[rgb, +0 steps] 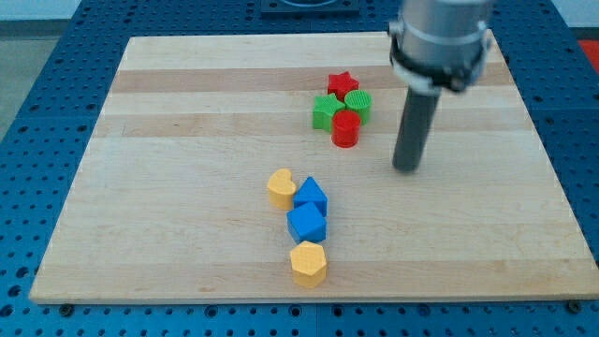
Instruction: Move the yellow hexagon to the left of the yellow heart
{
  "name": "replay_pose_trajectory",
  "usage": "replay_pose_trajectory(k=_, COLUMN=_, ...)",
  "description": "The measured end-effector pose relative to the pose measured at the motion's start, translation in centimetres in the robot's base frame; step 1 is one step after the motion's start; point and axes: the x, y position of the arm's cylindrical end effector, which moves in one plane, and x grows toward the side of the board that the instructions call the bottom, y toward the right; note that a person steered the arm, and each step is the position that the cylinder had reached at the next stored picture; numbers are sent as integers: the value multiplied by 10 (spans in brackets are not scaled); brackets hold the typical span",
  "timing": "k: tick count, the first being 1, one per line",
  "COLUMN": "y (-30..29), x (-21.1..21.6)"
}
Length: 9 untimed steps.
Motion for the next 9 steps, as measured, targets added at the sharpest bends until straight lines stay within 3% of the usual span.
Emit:
replay_pose_trajectory(k=1, y=-44, x=114)
replay_pose_trajectory(k=6, y=-123, x=114)
replay_pose_trajectory(k=7, y=-151, x=95)
replay_pose_trajectory(k=8, y=-152, x=10)
replay_pose_trajectory(k=9, y=-152, x=1)
